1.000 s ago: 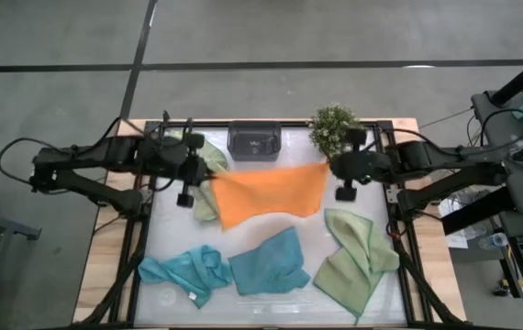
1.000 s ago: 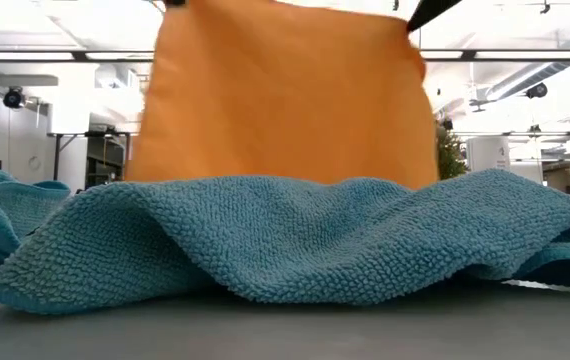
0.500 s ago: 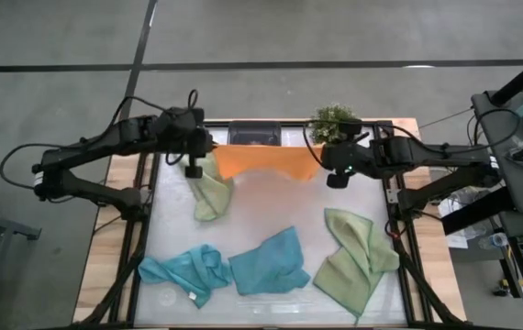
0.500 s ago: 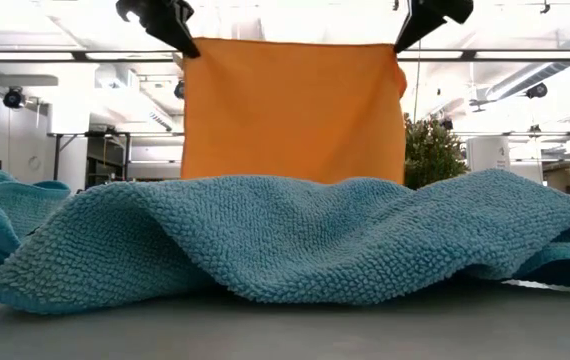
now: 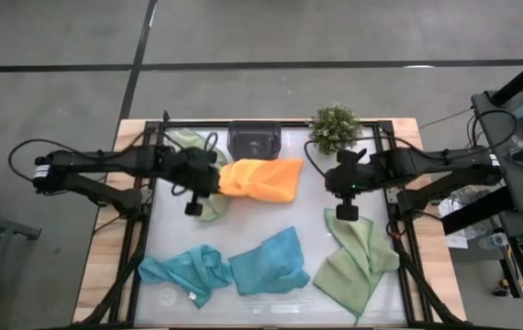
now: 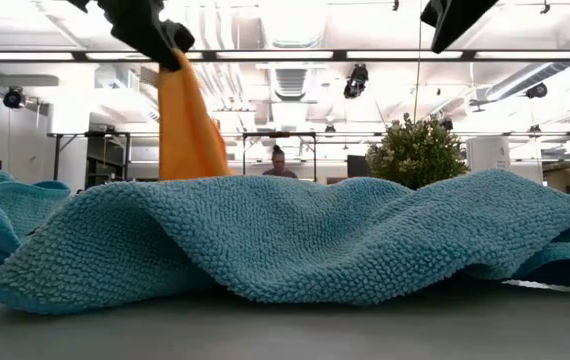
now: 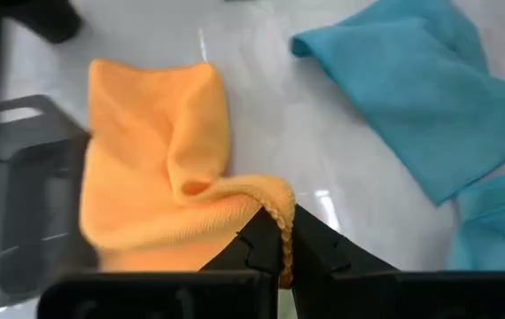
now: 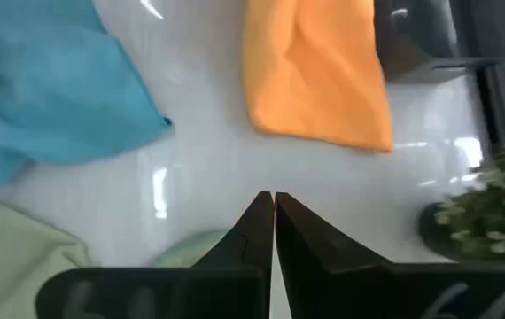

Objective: Fold microfiber towels
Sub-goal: Fold the orange microfiber towel

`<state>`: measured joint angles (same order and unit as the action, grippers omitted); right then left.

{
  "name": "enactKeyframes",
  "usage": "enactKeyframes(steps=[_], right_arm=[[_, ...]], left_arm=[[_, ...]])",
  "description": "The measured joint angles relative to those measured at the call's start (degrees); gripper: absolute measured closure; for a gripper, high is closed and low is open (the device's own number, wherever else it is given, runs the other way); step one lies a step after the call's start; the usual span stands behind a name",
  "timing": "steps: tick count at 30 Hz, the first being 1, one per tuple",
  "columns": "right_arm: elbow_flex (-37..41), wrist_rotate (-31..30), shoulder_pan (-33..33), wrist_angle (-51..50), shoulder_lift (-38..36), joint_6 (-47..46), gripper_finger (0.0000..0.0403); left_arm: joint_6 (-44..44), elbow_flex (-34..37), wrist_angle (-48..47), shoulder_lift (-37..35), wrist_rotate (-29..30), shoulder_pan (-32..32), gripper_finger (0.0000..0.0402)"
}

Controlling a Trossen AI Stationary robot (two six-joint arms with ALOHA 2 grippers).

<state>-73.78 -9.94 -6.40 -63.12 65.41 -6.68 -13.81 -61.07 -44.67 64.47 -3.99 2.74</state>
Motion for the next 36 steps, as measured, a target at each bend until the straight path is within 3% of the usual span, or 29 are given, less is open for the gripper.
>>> enactKeyframes(steps=[5,12,20,28,32,36], right_arm=[[7.19,-0.19,-2.04,10.57,0.0,-0.92,0.0394],[22.45,-0.62,-1.78,37.02,1.61,2.79,0.0381],[28.94,-1.52,0.46,51.57,10.19,0.7,0.0285],[28.94,-9.55,1.04,60.47,22.68,3.75,0.0206],[28.94,-9.63,2.03,63.42,26.46,4.44,0.0211],[28.94,-9.58,2.94,64.68,28.25,4.42,0.0258]], left_arm=[[6.58,2.54,0.67,0.01,1.58,-3.03,0.0402],[7.64,2.84,0.74,0.0,9.57,-3.69,0.0402],[7.61,1.36,3.26,-0.11,22.45,-3.62,0.0402],[7.6,1.21,4.74,-0.18,25.38,-3.62,0.0402],[7.6,1.21,4.81,-0.18,25.38,-3.62,0.0402],[7.61,1.43,5.18,-0.18,25.37,-3.62,0.0402]])
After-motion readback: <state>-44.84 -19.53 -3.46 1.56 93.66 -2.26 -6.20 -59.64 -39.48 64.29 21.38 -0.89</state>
